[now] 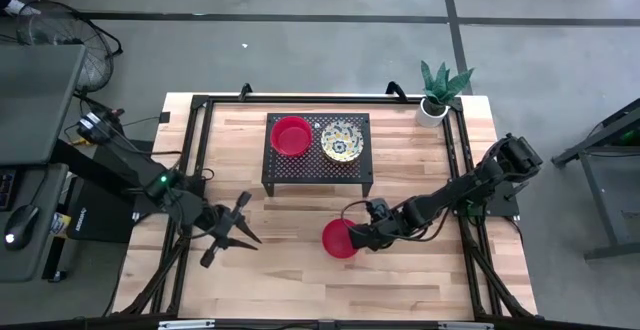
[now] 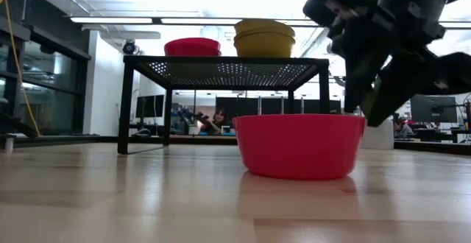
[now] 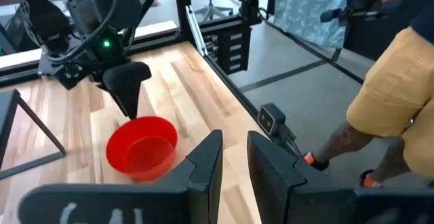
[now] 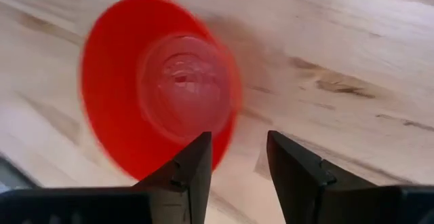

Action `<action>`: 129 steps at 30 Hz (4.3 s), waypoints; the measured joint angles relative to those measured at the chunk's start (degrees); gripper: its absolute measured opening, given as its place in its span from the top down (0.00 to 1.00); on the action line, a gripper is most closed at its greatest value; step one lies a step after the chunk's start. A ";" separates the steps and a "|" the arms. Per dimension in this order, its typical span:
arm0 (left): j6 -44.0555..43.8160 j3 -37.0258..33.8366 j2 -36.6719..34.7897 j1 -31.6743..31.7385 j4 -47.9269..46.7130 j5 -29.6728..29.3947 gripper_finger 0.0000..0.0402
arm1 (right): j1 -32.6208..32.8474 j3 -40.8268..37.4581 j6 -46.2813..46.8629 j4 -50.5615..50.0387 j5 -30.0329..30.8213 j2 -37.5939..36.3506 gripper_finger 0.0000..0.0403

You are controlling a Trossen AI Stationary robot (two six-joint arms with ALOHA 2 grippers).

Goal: Pick & Place Mini bowls
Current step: Stack the red bowl on top of the other red bowl on the shelf

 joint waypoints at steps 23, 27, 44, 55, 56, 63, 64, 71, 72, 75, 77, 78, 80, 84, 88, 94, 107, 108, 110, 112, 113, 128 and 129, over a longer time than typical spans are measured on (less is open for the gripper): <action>-1.34 -0.04 2.55 0.10 0.29 -3.87 0.84 | -0.17 -0.39 -1.17 2.92 0.16 4.59 0.68; -1.42 -0.04 2.55 0.10 0.29 -3.89 0.84 | -0.15 -0.39 -1.70 2.96 0.16 4.74 0.74; -6.17 -0.04 2.55 0.10 0.32 -4.03 0.84 | -0.13 2.48 -9.75 6.23 0.75 4.81 1.00; -25.36 -0.04 2.55 0.10 0.18 -12.85 0.84 | -0.13 22.52 -17.28 -17.05 9.43 4.83 1.00; -28.50 -0.04 2.55 0.10 0.16 -14.33 0.84 | -0.14 24.60 -17.90 -19.99 10.80 4.83 1.00; -40.31 -0.04 2.55 2.40 0.25 -21.80 0.84 | -1.55 36.92 -23.41 -33.34 21.02 4.79 1.00; -41.39 -0.04 2.55 3.00 0.37 -22.31 0.84 | -1.98 37.93 -24.79 -33.41 22.15 4.79 1.00; -44.92 -0.06 2.53 6.66 1.09 -24.38 0.84 | -5.32 40.35 -33.54 -32.28 27.01 4.79 1.00; -44.82 -0.07 2.53 7.01 1.35 -24.65 0.84 | -5.74 40.37 -34.68 -31.94 27.46 4.79 1.00; -40.14 -0.09 2.53 7.78 3.60 -25.81 0.84 | -6.55 40.37 -38.62 -29.90 28.59 4.79 1.00; -34.67 -0.09 2.53 7.71 6.65 -26.08 0.84 | -6.69 40.37 -41.70 -27.92 30.46 4.79 1.00; -31.94 -0.09 2.53 7.62 8.39 -26.06 0.84 | -6.67 40.37 -43.27 -27.39 31.57 4.79 1.00; -26.88 -0.09 2.70 7.55 12.28 -25.94 0.84 | -6.41 40.37 -46.05 -26.96 33.98 4.79 1.00; -18.33 -0.11 4.17 7.62 19.40 -25.85 0.84 | -5.66 40.37 -50.44 -25.33 41.67 4.79 1.00; -10.62 -0.07 6.74 7.60 25.37 -25.52 0.84 | -4.72 40.35 -58.57 -19.10 52.39 4.79 1.00; 0.96 -0.09 12.16 7.60 32.18 -26.71 0.84 | -3.70 40.35 -73.32 -9.32 61.40 4.79 1.00; 12.57 0.00 17.62 9.46 40.87 -31.85 0.84 | 0.06 40.35 -86.91 -7.15 76.20 4.79 1.00; 13.02 0.00 17.91 9.90 41.43 -33.28 0.84 | 0.24 40.35 -87.41 -7.14 77.04 4.79 1.00; 14.09 0.00 18.38 10.62 42.69 -36.01 0.84 | 0.40 40.35 -88.08 -7.14 77.64 4.78 1.00; 15.98 0.01 18.66 11.22 43.64 -37.14 0.84 | 0.42 40.35 -88.51 -7.14 77.75 4.76 1.00; 17.27 0.02 18.70 11.51 43.96 -36.86 0.84 | 0.42 40.33 -88.66 -7.16 78.00 4.76 1.00; 18.58 0.02 18.70 11.68 44.43 -44.15 0.43 | -1.21 39.81 -88.67 -8.09 78.99 2.23 1.00; 18.58 0.02 18.70 12.05 44.52 -44.13 0.41 | -1.46 39.55 -88.67 -8.11 78.73 2.25 1.00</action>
